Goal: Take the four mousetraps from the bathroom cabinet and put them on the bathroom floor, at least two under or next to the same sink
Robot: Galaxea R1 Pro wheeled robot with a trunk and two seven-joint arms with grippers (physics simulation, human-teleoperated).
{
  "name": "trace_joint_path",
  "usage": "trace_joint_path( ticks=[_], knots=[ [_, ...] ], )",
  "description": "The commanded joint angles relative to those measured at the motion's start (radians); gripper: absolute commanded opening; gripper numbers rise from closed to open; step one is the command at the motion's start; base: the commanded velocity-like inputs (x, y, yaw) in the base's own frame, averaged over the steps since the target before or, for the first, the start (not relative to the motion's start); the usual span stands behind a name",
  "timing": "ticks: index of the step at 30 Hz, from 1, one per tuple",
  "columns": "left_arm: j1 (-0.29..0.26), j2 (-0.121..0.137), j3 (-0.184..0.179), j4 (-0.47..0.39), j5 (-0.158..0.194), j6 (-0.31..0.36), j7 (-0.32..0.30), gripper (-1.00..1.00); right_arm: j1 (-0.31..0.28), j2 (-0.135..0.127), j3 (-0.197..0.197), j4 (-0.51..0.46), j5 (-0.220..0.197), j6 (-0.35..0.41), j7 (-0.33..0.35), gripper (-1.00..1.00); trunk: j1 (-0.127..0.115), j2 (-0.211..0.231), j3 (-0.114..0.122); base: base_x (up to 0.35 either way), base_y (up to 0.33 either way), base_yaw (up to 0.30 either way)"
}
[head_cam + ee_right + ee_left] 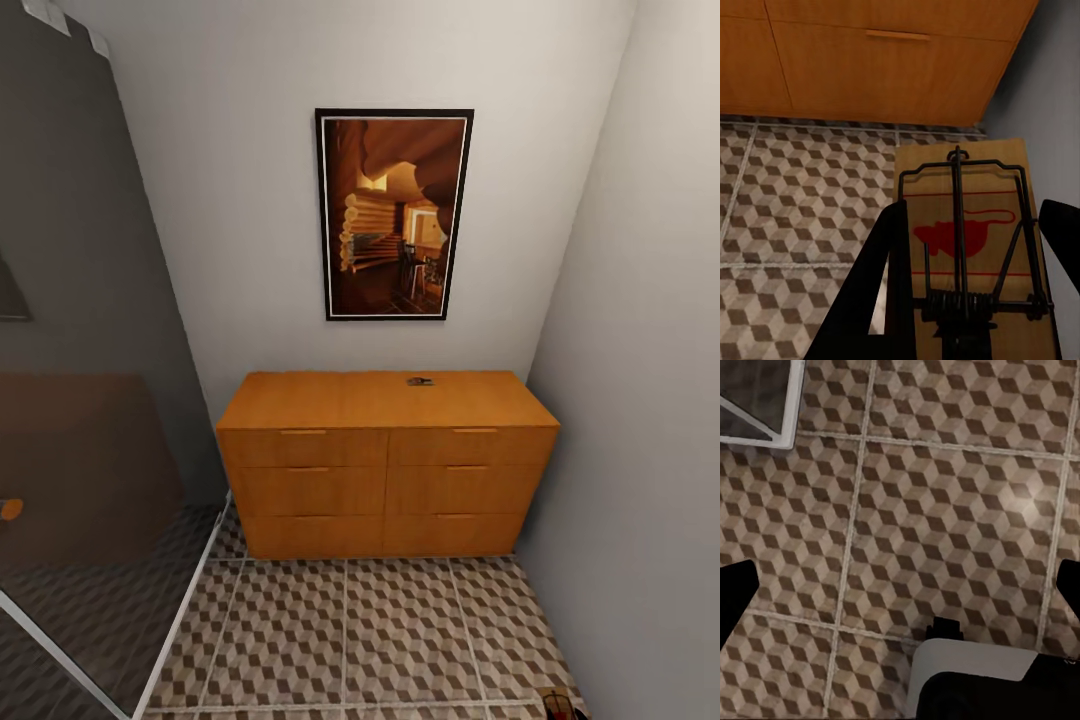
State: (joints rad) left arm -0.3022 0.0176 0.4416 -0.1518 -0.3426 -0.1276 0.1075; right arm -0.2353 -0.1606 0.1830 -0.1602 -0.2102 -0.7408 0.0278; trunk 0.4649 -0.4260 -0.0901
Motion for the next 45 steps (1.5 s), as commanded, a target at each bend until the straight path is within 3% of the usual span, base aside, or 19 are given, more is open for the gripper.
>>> trace_joint_path(
  ticks=[1,6,7,11,12,14,18,20,23,45],
  knots=[
    [-0.001,0.0,0.006,-0.033,-0.01,0.031,0.002,1.0,-0.001,0.0,0.007,0.001,-0.011,-0.003,0.003,-1.0,0.0,-0.002,-0.002,0.0,0.0,0.0],
    [-0.018,-0.033,0.004,-0.299,-0.009,0.312,-0.011,1.0,-0.001,0.0,0.006,0.001,-0.013,-0.003,0.003,-1.0,0.0,-0.002,-0.002,0.0,0.0,0.0],
    [-0.035,-0.044,0.002,-0.378,-0.009,0.399,-0.029,1.0,-0.001,-0.001,0.005,0.001,-0.013,-0.003,0.003,-1.0,0.0,-0.002,-0.002,0.0,0.0,0.0],
    [-0.093,-0.056,-0.002,-0.476,-0.01,0.553,-0.082,1.0,-0.001,-0.001,0.006,0.001,-0.014,-0.003,0.003,-1.0,0.0,-0.002,-0.002,0.0,0.0,0.0],
    [-0.127,-0.065,-0.004,-0.494,-0.01,0.618,-0.096,1.0,-0.001,-0.001,0.006,0.001,-0.014,-0.003,0.003,-1.0,0.0,-0.002,-0.002,0.0,0.0,0.0],
    [-0.137,-0.07,-0.006,-0.498,-0.011,0.636,-0.1,1.0,-0.001,-0.001,0.006,0.001,-0.014,-0.002,0.003,-1.0,0.0,-0.002,-0.002,0.0,0.0,0.0],
    [-0.151,-0.096,-0.048,-0.508,-0.015,0.664,-0.105,1.0,-0.001,-0.001,0.006,0.001,-0.013,-0.002,0.003,-1.0,0.0,-0.002,-0.002,0.0,0.0,0.0],
    [-0.154,-0.104,-0.099,-0.511,-0.016,0.67,-0.106,1.0,-0.001,-0.001,0.006,0.001,-0.013,-0.002,0.003,-1.0,0.0,-0.002,-0.002,0.0,0.0,-0.016],
    [-0.155,-0.107,-0.121,-0.511,-0.015,0.671,-0.106,1.0,-0.001,-0.001,0.006,0.001,-0.014,-0.003,0.003,-1.0,0.0,-0.002,0.0,0.0,0.0,-0.072],
    [-0.155,-0.107,-0.133,-0.509,-0.013,0.671,-0.106,1.0,-0.001,0.0,0.007,0.001,-0.012,-0.002,0.003,-1.0,0.0,-0.002,0.023,0.0,0.0,-0.026]
  ],
)
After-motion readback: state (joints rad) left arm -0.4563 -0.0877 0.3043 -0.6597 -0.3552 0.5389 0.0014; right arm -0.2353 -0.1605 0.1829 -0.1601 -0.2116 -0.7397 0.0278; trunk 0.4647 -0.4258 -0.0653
